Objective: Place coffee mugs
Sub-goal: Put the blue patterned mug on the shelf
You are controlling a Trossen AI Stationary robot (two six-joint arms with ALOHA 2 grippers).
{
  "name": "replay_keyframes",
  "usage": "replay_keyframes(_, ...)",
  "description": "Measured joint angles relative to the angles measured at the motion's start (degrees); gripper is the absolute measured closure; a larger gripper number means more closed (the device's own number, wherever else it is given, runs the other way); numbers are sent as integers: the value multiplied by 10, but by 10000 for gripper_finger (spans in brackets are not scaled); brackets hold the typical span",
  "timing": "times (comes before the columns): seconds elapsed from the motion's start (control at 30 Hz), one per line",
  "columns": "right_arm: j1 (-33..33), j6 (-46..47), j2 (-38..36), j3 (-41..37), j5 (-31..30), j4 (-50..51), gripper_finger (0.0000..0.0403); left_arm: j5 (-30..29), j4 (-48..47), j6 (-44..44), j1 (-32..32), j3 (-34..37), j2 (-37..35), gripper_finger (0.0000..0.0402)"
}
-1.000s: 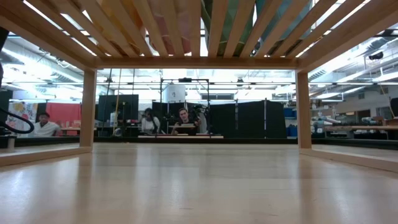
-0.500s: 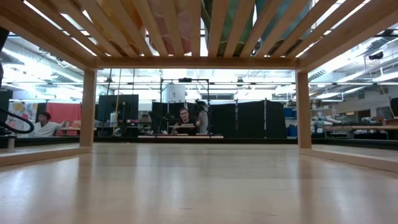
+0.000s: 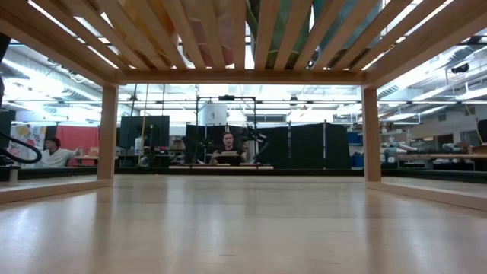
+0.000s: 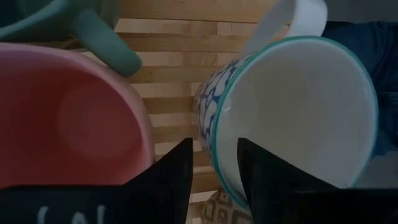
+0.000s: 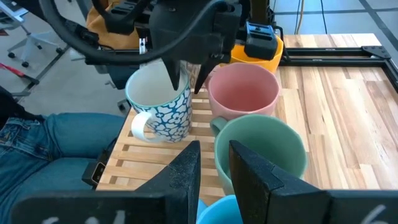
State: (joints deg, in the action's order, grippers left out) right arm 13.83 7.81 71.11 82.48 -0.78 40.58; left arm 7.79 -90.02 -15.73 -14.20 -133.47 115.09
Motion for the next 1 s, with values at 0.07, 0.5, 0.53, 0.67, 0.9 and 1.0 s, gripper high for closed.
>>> replay_keyframes(0.07, 0, 0, 0, 0, 0, 0, 313, 0, 0, 0, 0, 0, -4, 269)
replay_keyframes(0.5, 0, 0, 0, 0, 0, 2, 313, 22, 0, -41, 0, 0, -16, 269)
replay_keyframes(0.53, 0, 0, 0, 0, 0, 2, 313, 30, 0, -53, 0, 0, -16, 269)
replay_keyframes(0.67, 0, 0, 0, 0, 0, 2, 313, 49, 0, -91, 0, 0, -16, 269)
replay_keyframes(0.9, 0, 0, 0, 0, 0, 2, 313, 50, 0, -96, -8, 0, -16, 269)
replay_keyframes(1.0, 0, 0, 0, 0, 1, 2, 313, 50, 0, -109, -8, 0, -16, 269)
